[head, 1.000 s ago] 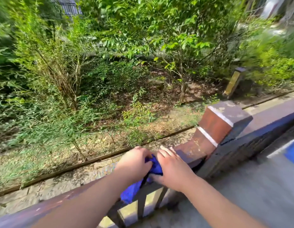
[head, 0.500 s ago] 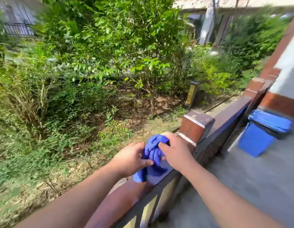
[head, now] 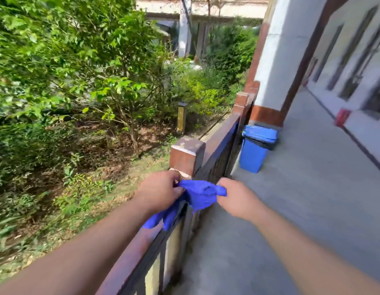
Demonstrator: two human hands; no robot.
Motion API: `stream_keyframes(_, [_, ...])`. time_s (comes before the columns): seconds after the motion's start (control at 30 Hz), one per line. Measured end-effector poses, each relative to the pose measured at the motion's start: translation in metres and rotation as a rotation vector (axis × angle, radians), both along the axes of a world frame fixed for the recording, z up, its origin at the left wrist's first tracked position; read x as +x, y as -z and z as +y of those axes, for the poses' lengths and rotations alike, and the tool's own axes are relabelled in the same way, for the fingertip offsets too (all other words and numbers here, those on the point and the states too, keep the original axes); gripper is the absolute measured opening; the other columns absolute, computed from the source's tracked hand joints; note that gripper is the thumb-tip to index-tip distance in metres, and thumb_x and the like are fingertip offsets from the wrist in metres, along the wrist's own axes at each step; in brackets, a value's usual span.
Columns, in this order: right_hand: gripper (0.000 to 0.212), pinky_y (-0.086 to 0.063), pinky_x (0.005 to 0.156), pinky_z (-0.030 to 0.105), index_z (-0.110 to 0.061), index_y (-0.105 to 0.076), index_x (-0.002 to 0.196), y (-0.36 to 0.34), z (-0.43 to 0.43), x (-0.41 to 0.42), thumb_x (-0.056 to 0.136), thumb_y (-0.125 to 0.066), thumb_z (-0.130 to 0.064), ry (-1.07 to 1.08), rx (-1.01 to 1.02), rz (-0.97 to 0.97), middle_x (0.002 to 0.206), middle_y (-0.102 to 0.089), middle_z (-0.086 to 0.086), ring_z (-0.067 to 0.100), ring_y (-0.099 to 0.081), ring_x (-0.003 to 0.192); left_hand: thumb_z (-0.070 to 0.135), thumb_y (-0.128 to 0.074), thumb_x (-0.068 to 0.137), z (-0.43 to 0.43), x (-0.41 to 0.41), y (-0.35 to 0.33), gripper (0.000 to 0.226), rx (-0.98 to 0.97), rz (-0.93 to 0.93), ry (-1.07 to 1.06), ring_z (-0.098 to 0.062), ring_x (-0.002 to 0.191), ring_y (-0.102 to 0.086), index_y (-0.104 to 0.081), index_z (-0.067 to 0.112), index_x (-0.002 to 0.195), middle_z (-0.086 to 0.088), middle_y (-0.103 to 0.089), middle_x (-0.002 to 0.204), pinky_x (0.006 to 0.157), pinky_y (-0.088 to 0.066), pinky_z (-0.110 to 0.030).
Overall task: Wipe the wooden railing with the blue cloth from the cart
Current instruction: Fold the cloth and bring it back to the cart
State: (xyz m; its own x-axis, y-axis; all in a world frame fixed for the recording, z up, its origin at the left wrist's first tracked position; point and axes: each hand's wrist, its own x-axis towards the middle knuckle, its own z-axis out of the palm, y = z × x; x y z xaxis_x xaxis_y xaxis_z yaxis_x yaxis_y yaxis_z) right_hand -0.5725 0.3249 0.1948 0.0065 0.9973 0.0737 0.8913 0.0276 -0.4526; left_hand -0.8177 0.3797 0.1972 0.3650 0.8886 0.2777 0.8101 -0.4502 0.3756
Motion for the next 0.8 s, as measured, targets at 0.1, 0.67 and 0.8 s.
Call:
stream_keyframes(0.1, [0.018, -0.049, 0.078, 0.044, -0.016, -0.056, 0.100, 0.009, -0.008, 0.007, 0.084, -0.064, -0.015, -0.064, -0.026, -0.016, 0.100, -0.066, 0.010, 0.033, -0.061, 0.094, 0.041, -0.060, 0.078, 0.003, 0.036, -0.002, 0.016, 0.023, -0.035, 0.052, -0.022, 0.073, -0.061, -0.061, 0.030, 0.089, 0.007, -0.067, 0.077, 0.057, -0.038, -0.032])
stream_keyframes(0.67, [0.013, -0.047, 0.061, 0.030, -0.028, -0.060, 0.101, 0.038, -0.025, 0.292, 0.091, -0.068, -0.029, 0.306, 0.066, 0.438, 0.079, -0.063, -0.011, 0.003, -0.056, 0.064, 0.009, -0.057, 0.093, 0.029, 0.397, -0.014, 0.010, -0.785, -0.469, 0.300, -0.023, 0.063, -0.058, -0.057, 0.011, 0.084, -0.015, -0.061, 0.076, 0.059, -0.053, -0.031])
stream_keyframes(0.8, [0.054, -0.048, 0.070, 0.013, -0.064, -0.047, 0.110, 0.062, -0.048, 0.338, 0.075, -0.077, -0.036, 0.423, 0.124, 0.569, 0.102, -0.065, -0.032, -0.008, -0.063, 0.087, 0.003, -0.052, 0.095, 0.014, 0.480, -0.010, 0.015, -1.076, -0.706, 0.390, -0.014, 0.054, -0.063, -0.052, 0.018, 0.094, -0.001, -0.067, 0.066, 0.060, -0.059, -0.034])
